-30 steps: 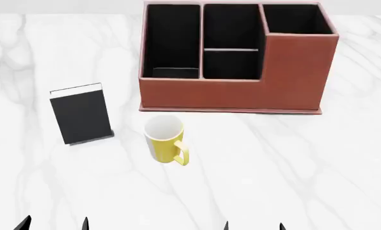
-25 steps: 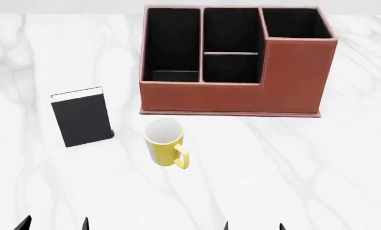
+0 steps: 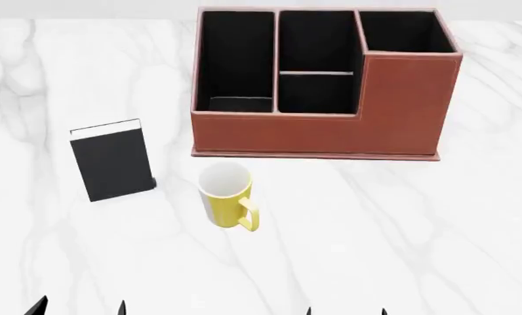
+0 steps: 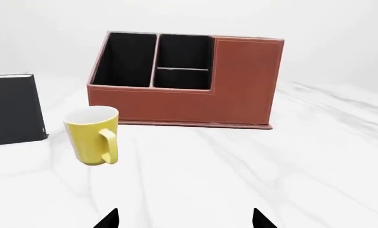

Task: Pick up the yellow and white mug and place it to the right of the caddy.

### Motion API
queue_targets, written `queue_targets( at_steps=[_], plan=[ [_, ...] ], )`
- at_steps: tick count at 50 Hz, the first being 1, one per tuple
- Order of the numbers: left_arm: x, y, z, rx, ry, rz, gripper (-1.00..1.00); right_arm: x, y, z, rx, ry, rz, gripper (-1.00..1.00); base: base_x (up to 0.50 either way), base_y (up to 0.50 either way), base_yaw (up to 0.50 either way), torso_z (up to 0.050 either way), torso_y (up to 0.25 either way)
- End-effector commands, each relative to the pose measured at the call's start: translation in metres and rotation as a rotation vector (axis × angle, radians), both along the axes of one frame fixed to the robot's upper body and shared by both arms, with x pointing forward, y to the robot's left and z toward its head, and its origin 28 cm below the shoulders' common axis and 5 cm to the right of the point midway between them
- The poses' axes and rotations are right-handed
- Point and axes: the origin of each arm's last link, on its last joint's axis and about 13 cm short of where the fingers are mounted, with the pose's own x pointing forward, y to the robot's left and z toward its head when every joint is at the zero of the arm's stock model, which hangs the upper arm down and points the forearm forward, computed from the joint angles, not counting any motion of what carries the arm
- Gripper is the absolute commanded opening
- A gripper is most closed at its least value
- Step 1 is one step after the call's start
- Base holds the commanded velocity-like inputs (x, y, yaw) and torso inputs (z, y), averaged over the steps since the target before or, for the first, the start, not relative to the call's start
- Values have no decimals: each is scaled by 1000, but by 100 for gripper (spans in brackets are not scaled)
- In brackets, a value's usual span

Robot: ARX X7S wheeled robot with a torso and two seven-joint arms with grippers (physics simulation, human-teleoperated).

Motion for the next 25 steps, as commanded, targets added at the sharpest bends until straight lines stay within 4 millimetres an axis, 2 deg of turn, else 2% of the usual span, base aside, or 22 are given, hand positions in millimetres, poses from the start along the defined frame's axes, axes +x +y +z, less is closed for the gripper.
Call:
queue_targets(
  at_steps=[1, 5, 8, 12, 21, 22, 25],
  plan=[
    [0, 0, 0, 9, 0, -1, 100, -3, 3, 9, -22, -46, -45, 100, 0, 0, 0, 0, 0],
    [-1, -1, -1, 9, -8, -2, 100, -4, 3, 31, -17, -108, -78, 100, 0, 0, 0, 0, 0],
    [-1, -1, -1, 9, -9, -3, 100, -7, 1, 58, 6, -182, -92, 100, 0, 0, 0, 0, 0],
    [-2, -1, -1, 15, -8, -5, 100, -11, -2, 106, 58, -292, -102, 100, 0, 0, 0, 0, 0],
    [-2, -1, -1, 20, -4, -7, 100, -26, -1, 152, 70, -385, -66, 100, 0, 0, 0, 0, 0],
    [-1, -1, -1, 19, -4, -7, 100, -31, -2, 166, 61, -406, -69, 100, 0, 0, 0, 0, 0],
    [-1, -1, -1, 19, -3, -6, 100, -36, -7, 181, 45, -439, -86, 100, 0, 0, 0, 0, 0]
  ],
)
